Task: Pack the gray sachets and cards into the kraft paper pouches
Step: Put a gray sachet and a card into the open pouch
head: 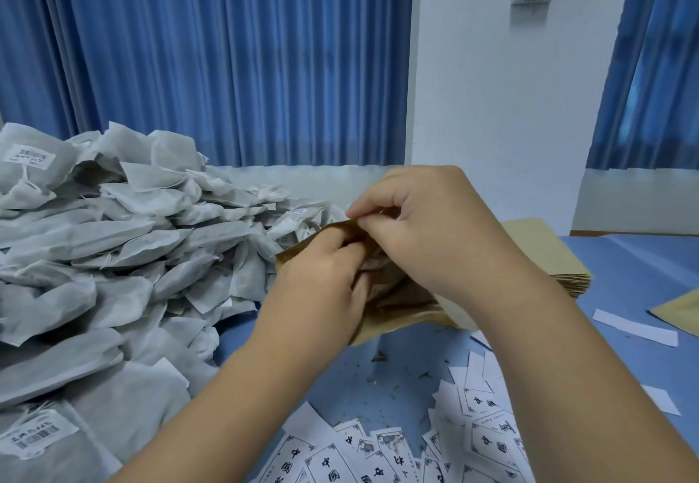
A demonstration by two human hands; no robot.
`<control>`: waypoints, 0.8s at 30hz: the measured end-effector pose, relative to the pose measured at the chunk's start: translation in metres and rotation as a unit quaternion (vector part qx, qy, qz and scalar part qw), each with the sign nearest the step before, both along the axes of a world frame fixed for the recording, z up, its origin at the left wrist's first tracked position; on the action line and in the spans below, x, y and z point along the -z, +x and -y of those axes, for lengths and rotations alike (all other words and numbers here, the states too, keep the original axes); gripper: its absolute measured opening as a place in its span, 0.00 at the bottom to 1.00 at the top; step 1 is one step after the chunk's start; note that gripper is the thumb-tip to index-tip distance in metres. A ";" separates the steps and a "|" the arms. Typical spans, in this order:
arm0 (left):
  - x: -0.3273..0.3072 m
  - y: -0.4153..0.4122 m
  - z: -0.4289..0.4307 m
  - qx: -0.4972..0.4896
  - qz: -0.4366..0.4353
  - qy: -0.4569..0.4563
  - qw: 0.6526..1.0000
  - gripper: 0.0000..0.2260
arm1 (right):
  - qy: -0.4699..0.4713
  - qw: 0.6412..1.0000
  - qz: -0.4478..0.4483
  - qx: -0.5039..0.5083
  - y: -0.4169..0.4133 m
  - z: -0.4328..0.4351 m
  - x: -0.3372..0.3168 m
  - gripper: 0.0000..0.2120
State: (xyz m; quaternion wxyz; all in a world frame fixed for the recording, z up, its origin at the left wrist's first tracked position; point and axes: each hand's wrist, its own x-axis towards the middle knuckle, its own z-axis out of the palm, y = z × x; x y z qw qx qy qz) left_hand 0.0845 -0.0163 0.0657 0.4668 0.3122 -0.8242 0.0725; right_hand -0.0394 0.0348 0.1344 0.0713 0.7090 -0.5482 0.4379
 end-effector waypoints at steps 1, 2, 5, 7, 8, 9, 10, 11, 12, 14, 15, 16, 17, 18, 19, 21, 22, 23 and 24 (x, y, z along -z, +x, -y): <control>0.001 0.000 -0.001 -0.033 0.028 -0.013 0.999 0.04 | -0.007 1.000 -0.004 -0.004 0.001 0.000 0.000 0.11; 0.001 0.000 -0.003 -0.062 0.060 -0.025 0.996 0.03 | -0.016 1.000 -0.007 -0.007 0.001 -0.001 -0.001 0.11; 0.000 -0.002 -0.008 -0.111 0.130 -0.016 0.985 0.05 | -0.038 0.999 -0.017 -0.008 0.000 -0.002 -0.002 0.10; 0.000 -0.003 -0.009 -0.096 0.131 0.034 0.986 0.09 | -0.045 0.999 -0.026 -0.003 -0.001 -0.002 -0.002 0.10; 0.000 -0.003 -0.008 -0.073 0.119 0.045 0.989 0.09 | -0.049 0.998 -0.031 0.001 -0.002 -0.002 -0.002 0.10; -0.001 -0.003 -0.007 -0.046 0.108 0.050 0.992 0.09 | -0.055 0.998 -0.035 0.005 -0.003 -0.002 -0.001 0.10; -0.002 -0.004 -0.008 -0.017 0.101 0.056 0.993 0.09 | -0.064 0.997 -0.038 0.009 -0.003 -0.003 -0.001 0.10; -0.004 -0.004 -0.009 0.012 0.093 0.064 0.993 0.09 | -0.073 0.996 -0.040 0.012 -0.004 -0.003 -0.001 0.10; -0.006 -0.005 -0.010 0.044 0.084 0.078 0.992 0.08 | -0.082 0.996 -0.041 0.015 -0.004 -0.003 0.000 0.10; -0.008 -0.006 -0.012 0.099 0.042 0.153 0.982 0.16 | -0.092 0.995 -0.046 0.017 -0.006 -0.002 0.000 0.10; -0.009 -0.006 -0.014 0.141 0.010 0.230 0.963 0.18 | -0.094 0.994 -0.048 0.017 -0.007 -0.001 0.001 0.10; -0.012 -0.006 -0.016 0.193 -0.019 0.308 0.932 0.16 | -0.093 0.994 -0.049 0.020 -0.009 0.001 0.002 0.10; -0.014 -0.007 -0.018 0.243 -0.041 0.366 0.897 0.14 | -0.089 0.995 -0.046 0.024 -0.011 0.003 0.004 0.09; -0.015 -0.007 -0.019 0.270 -0.054 0.391 0.878 0.12 | -0.081 0.996 -0.037 0.031 -0.014 0.005 0.006 0.09; -0.015 -0.006 -0.018 0.276 -0.063 0.394 0.874 0.12 | -0.070 0.996 -0.025 0.039 -0.018 0.008 0.009 0.09; -0.013 -0.003 -0.011 0.215 -0.070 0.351 0.908 0.14 | -0.045 0.997 -0.001 0.055 -0.025 0.013 0.014 0.08; -0.012 -0.002 -0.010 0.178 -0.069 0.325 0.926 0.14 | -0.031 0.998 0.002 0.063 -0.027 0.015 0.016 0.08; -0.013 0.000 -0.010 0.149 -0.065 0.300 0.940 0.13 | -0.018 0.997 -0.001 0.072 -0.028 0.017 0.018 0.08; -0.013 0.003 -0.009 0.120 -0.062 0.271 0.953 0.12 | -0.007 0.997 -0.007 0.078 -0.028 0.019 0.019 0.08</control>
